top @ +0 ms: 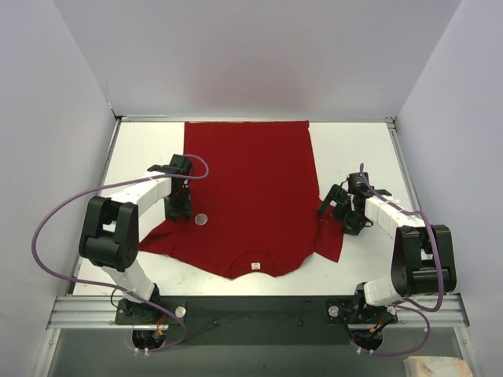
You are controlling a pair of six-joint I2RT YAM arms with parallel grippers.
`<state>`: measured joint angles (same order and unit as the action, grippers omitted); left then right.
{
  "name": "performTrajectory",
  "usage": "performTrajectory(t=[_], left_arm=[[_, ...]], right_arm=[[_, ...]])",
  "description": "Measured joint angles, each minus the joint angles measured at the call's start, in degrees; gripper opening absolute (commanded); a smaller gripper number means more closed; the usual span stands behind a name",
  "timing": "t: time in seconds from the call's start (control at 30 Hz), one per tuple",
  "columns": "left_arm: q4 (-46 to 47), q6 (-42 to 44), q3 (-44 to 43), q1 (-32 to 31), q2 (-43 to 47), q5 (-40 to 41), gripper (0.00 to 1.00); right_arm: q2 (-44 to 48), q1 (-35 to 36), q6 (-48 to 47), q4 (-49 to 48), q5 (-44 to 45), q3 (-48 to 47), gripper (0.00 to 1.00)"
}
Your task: Pin the brooch onto the clothing
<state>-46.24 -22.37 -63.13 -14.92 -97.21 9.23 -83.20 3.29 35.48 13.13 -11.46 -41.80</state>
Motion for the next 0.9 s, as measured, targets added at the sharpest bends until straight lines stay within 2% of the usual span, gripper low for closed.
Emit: performTrajectory(t=[0.07,0.3,0.33,0.43,0.47,0.73,0.9], left_arm=[[0.3,-0.1,0.0,0.0,-0.4,0.2,0.37],[1.0,-0.6,0.0,-0.5,-3.3,1.8,0.33],[1.0,-0.6,0.0,-0.7,-3.6,2.0,0.29],[1.4,-1.0,0.0,-1.2,-3.7,2.1,0.06],[1.5,-1.1,0.0,-1.3,-3.7,2.1,0.01],[1.0,-0.9,-0.6,-2.2,-3.9,3.7,0.0],[-2.0,0.2,-4.7,-2.2,-3.8,7.5,0.0]], right_arm=[[-0.1,0.0,-0.2,0.0,-0.1,-0.1,1.0],[-0.4,-0.7,-0.9,0.0,-0.9,-0.3,0.99],[-0.4,-0.9,-0.9,-0.1,-1.1,-0.3,0.99],[-0.5,-1.2,-1.1,-0.1,-1.5,-0.3,0.99],[-0.5,-1.3,-1.1,-0.1,-1.7,-0.3,0.99],[-0.7,-1.8,-1.3,-0.1,-2.3,-0.5,0.99],[-0.7,-1.8,-1.5,-0.1,-2.4,-0.5,0.99]])
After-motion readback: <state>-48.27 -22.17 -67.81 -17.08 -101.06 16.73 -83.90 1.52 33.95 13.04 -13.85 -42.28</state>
